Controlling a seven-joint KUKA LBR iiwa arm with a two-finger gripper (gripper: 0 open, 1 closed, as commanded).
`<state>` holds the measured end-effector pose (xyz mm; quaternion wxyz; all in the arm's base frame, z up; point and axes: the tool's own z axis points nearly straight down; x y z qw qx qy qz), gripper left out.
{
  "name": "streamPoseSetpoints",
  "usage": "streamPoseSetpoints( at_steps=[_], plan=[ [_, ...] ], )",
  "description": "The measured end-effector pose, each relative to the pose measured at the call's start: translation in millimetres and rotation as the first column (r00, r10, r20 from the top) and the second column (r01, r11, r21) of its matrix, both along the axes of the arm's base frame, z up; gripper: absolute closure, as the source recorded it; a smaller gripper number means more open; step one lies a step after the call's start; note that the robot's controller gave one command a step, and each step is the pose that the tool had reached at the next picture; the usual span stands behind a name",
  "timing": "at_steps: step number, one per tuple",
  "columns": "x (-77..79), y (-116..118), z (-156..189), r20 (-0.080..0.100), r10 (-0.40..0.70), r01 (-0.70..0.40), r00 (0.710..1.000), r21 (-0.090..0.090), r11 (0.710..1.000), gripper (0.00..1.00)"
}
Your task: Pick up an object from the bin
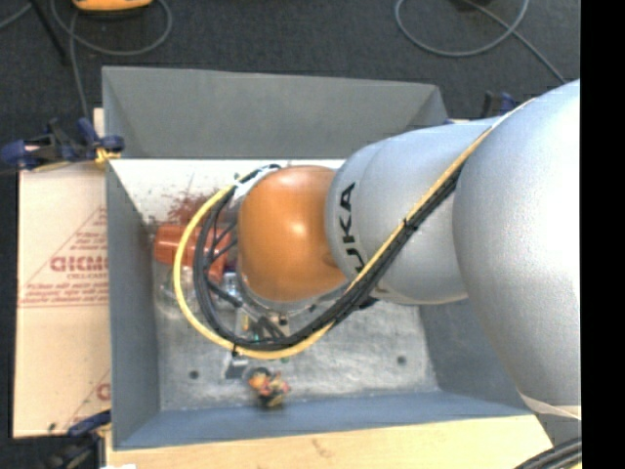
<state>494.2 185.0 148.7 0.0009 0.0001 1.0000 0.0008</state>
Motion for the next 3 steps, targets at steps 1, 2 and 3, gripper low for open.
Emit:
streamPoseSetpoints(
  at_steps=[1, 2, 3],
  plan=[
    [1.0, -43, -39, 0.007, -0.015, 0.015, 1.000, 0.003, 1.000, 0.00],
    [4.1, -64, -52, 0.014, -0.019, 0.019, 1.000, 0.007, 1.000, 0.00],
    [-10.0, -84, -42, -0.001, 0.111, -0.111, 0.994, 0.002, 0.994, 0.00]
  ],
)
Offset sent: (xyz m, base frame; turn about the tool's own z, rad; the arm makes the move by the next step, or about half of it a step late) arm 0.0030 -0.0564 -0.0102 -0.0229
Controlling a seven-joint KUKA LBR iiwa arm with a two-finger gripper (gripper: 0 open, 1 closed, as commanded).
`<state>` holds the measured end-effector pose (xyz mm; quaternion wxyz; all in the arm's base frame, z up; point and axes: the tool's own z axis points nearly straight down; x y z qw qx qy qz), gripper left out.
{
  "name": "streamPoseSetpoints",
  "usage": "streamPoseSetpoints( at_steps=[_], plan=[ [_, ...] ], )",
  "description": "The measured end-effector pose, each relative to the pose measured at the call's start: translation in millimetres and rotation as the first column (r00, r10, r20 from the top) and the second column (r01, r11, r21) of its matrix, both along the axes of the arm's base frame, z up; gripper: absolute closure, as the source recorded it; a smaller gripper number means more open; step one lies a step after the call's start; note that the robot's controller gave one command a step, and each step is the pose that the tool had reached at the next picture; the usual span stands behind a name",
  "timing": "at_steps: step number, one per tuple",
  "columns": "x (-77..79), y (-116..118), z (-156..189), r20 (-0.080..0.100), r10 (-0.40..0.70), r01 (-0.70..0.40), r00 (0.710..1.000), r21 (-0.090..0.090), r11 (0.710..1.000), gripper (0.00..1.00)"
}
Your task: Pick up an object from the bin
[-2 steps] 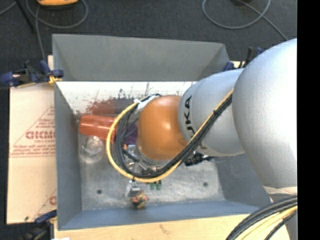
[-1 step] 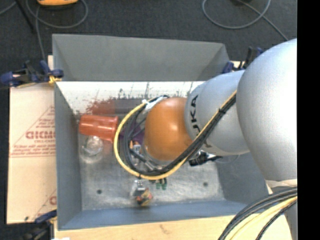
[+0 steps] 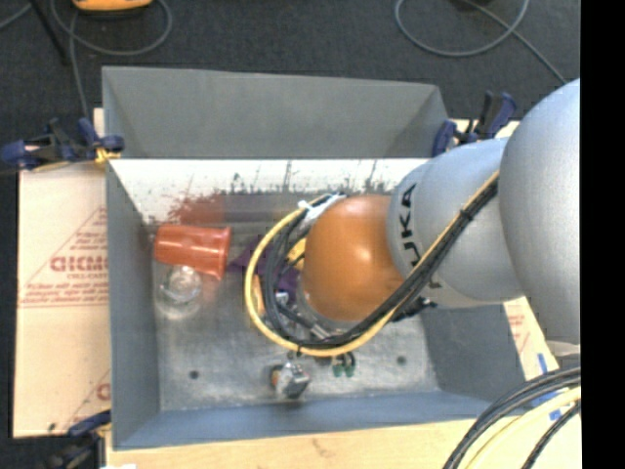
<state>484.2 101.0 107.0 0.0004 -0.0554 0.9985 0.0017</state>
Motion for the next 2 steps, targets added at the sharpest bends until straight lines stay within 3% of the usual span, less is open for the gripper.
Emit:
streamPoseSetpoints(
  at_steps=[1, 2],
  plan=[
    [13.0, -67.1, -31.7, -0.023, 0.149, -0.149, 0.989, -0.004, 0.989, 1.00],
    [13.5, -67.0, -31.6, -0.022, 0.149, -0.149, 0.989, -0.004, 0.989, 1.00]
  ],
)
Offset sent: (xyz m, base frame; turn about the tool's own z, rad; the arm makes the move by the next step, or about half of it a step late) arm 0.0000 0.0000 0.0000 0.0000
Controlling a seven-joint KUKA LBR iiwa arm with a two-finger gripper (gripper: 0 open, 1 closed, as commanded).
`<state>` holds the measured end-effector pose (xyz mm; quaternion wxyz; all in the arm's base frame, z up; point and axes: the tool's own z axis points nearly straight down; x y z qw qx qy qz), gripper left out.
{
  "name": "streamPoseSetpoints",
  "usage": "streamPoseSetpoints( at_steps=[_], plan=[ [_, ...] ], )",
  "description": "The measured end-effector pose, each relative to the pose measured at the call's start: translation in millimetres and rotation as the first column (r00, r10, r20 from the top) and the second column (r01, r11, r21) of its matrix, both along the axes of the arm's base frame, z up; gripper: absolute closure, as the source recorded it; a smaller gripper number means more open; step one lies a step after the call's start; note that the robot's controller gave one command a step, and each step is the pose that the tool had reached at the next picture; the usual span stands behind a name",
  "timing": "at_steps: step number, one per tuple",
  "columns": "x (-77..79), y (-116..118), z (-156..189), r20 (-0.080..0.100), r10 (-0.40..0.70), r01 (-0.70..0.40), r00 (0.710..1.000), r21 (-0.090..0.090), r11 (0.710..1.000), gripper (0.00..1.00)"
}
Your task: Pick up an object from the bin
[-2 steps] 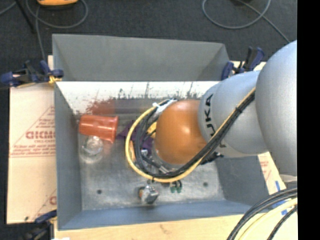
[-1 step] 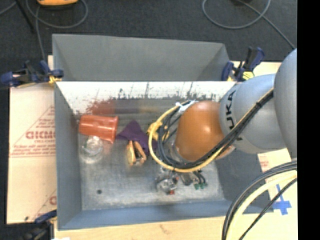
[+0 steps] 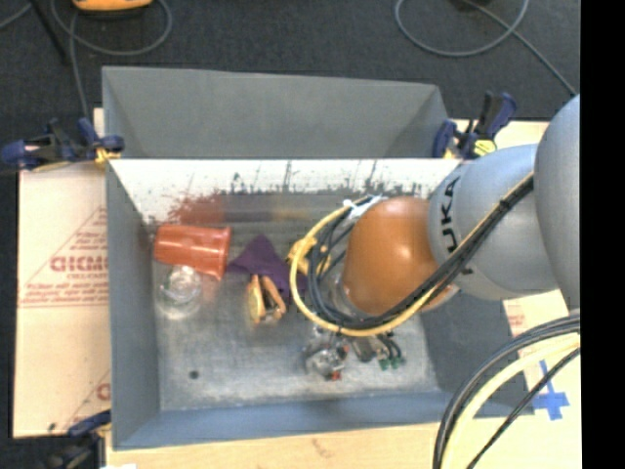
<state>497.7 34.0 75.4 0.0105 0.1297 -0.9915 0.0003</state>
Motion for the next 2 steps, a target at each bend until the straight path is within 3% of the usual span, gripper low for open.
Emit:
streamPoseSetpoints(
  at_steps=[1, 2],
  plan=[
    [13.2, 3, 63, 0.021, 0.130, -0.130, 0.991, 0.003, 0.992, 0.00],
    [22.6, 5, 118, 0.022, 0.230, -0.230, 0.973, 0.003, 0.973, 0.00]
  ],
)
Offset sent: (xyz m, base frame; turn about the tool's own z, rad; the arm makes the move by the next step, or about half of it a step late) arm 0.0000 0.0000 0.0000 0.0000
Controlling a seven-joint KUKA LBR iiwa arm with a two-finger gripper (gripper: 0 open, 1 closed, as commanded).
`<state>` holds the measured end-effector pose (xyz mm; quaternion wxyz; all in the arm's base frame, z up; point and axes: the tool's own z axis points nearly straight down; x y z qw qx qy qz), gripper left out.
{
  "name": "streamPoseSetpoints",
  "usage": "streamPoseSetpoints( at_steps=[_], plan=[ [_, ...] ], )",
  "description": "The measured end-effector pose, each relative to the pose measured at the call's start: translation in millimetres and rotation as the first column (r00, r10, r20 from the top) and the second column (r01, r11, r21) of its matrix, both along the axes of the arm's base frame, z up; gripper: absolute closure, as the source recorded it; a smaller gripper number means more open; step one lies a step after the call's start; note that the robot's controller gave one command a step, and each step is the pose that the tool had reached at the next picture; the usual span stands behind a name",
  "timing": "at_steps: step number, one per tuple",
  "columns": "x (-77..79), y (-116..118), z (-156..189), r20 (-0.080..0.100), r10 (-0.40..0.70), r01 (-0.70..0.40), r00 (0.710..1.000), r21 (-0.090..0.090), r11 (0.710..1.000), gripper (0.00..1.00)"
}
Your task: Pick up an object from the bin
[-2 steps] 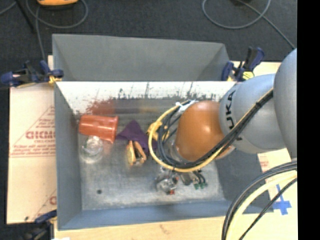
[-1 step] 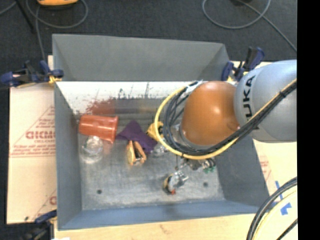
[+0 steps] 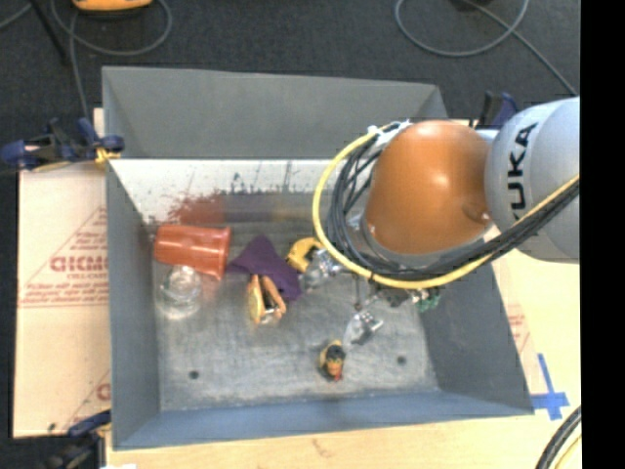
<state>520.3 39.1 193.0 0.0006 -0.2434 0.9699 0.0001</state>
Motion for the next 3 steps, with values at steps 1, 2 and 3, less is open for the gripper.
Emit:
streamPoseSetpoints(
  at_steps=[1, 2, 3],
  plan=[
    [7.8, -1, -20, 0.017, 0.094, -0.094, 0.995, -0.001, 0.996, 0.00],
    [-2.4, -20, -85, 0.007, 0.133, -0.133, 0.991, 0.000, 0.991, 0.00],
    [-42.4, -55, -117, -0.014, 0.070, -0.070, 0.997, -0.005, 0.998, 1.00]
  ],
)
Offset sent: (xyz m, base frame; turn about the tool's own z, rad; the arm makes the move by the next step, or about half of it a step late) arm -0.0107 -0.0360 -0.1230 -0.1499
